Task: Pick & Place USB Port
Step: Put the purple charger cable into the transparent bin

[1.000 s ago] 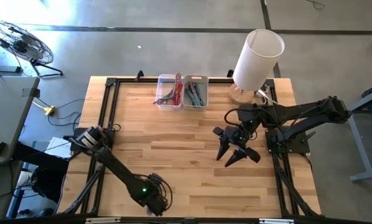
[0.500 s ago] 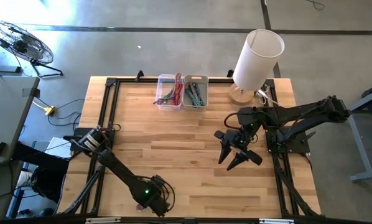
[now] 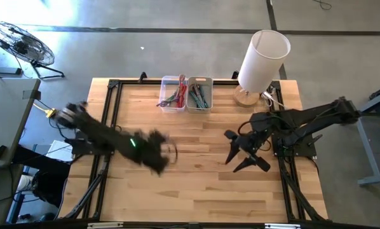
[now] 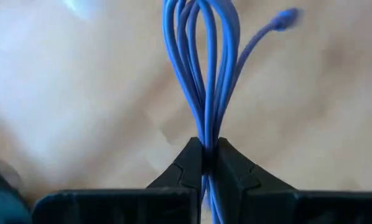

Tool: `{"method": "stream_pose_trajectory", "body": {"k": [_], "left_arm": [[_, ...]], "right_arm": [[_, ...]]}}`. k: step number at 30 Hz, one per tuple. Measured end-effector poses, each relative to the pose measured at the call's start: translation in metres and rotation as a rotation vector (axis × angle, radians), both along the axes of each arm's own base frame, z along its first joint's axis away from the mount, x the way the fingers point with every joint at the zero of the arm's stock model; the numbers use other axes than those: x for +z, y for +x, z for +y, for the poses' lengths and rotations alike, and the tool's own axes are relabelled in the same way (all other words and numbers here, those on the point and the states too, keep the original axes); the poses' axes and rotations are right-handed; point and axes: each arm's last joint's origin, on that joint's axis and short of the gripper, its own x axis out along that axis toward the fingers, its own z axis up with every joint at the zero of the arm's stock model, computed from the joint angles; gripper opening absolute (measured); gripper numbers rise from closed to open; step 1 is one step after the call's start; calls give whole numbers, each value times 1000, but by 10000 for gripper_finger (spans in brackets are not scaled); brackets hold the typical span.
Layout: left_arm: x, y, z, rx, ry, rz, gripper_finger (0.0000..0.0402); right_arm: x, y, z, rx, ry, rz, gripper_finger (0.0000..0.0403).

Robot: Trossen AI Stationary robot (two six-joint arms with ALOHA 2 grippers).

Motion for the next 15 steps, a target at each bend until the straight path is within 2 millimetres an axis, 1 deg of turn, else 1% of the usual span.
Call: {"method": "stream_pose_trajectory", "body": {"k": [3,7,9,11,15], "left_arm": [[40,-16,47,32,135,-124,17],[73,-40,107,113,251,-186,16],[85,-48,134,162,285,-220,15],[94,-53,159,189,313,-255,15],[105,-45,205,116,307,-352,15]], "right_arm": [[4,-5,-4,-58,-21,-14,181],[10,-14,-11,-137,-37,-34,181],[13,-20,-13,-183,-53,-37,181],[15,-25,-16,-241,-78,-42,181],[16,-33,-22,-376,-154,-54,181]]}}
